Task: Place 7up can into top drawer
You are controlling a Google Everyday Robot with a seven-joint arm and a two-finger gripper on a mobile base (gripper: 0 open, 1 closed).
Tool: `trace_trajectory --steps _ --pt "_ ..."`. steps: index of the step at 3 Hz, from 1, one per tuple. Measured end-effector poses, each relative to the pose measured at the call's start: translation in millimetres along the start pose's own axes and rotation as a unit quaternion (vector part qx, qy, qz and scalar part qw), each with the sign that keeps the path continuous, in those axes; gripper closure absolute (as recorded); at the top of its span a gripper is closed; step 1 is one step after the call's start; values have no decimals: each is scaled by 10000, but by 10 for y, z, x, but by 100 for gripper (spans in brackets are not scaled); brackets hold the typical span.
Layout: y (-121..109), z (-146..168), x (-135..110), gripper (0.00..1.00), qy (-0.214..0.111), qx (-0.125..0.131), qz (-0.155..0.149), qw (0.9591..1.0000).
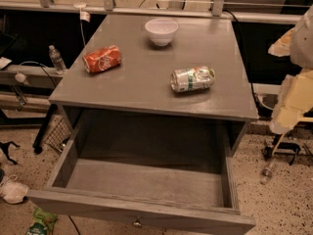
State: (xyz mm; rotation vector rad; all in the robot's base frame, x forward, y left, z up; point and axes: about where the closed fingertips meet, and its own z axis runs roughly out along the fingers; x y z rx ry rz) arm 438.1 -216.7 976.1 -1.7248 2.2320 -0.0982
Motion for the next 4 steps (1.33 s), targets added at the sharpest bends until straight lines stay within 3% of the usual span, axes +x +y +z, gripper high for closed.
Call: trace_trajectory --steps 2,3,4 --pt "-21 0 -17 0 -34 24 -45 10000" --pt "-268 180 -236 0 -426 -35 -525 9977" --pt "-521 403 -518 0 -806 -235 -1099 9904"
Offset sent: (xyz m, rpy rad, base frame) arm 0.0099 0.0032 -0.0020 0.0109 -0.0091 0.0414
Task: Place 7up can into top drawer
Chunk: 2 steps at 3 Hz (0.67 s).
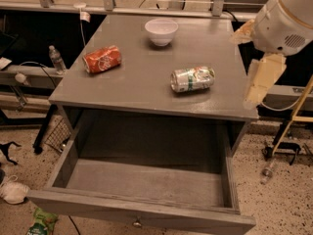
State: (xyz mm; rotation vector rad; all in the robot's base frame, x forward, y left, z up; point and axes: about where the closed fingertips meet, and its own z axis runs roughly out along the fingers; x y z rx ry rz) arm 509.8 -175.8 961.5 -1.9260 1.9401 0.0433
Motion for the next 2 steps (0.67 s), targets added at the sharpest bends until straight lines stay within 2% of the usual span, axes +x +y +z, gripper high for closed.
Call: trace_trajectory --steps 1,2 --pt "-286 332 -249 0 -189 -164 -598 9979" --pt "-507 695 -424 0 -117 -320 -980 9946"
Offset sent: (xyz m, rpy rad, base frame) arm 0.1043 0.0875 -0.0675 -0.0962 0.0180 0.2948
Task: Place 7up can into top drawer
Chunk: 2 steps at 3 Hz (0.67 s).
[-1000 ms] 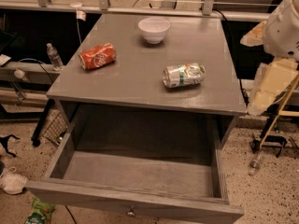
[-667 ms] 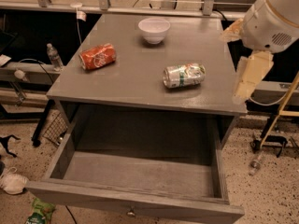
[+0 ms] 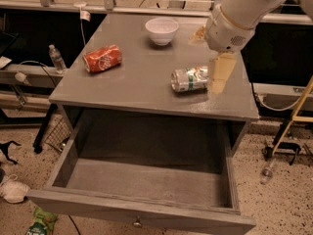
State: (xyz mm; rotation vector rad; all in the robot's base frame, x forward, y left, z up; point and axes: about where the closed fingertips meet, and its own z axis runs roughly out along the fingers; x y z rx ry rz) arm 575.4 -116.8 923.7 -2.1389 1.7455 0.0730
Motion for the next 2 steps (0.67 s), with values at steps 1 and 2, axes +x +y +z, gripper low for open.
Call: trace_trajectory --steps 1,2 --pt "-220 424 -68 0 388 -191 -251 9987" --pt "-324 668 -78 0 753 -300 -359 9961"
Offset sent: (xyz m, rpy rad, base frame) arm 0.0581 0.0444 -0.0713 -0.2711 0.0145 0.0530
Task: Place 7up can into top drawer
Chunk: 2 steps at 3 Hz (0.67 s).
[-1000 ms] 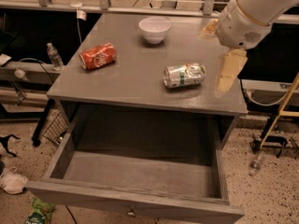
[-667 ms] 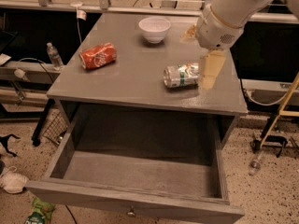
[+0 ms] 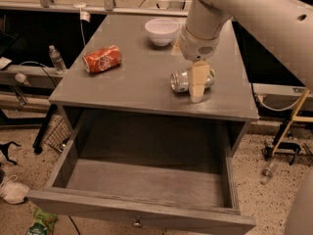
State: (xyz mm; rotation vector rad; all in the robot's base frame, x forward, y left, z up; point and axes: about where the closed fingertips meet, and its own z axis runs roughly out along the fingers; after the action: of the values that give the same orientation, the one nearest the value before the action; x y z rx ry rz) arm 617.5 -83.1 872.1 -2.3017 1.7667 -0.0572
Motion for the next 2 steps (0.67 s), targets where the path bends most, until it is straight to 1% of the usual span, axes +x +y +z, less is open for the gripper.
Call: trace_trajectory --steps 1,2 --pt "-94 192 137 0 342 -135 83 9993" --pt "-144 340 358 16 550 -301 242 9977"
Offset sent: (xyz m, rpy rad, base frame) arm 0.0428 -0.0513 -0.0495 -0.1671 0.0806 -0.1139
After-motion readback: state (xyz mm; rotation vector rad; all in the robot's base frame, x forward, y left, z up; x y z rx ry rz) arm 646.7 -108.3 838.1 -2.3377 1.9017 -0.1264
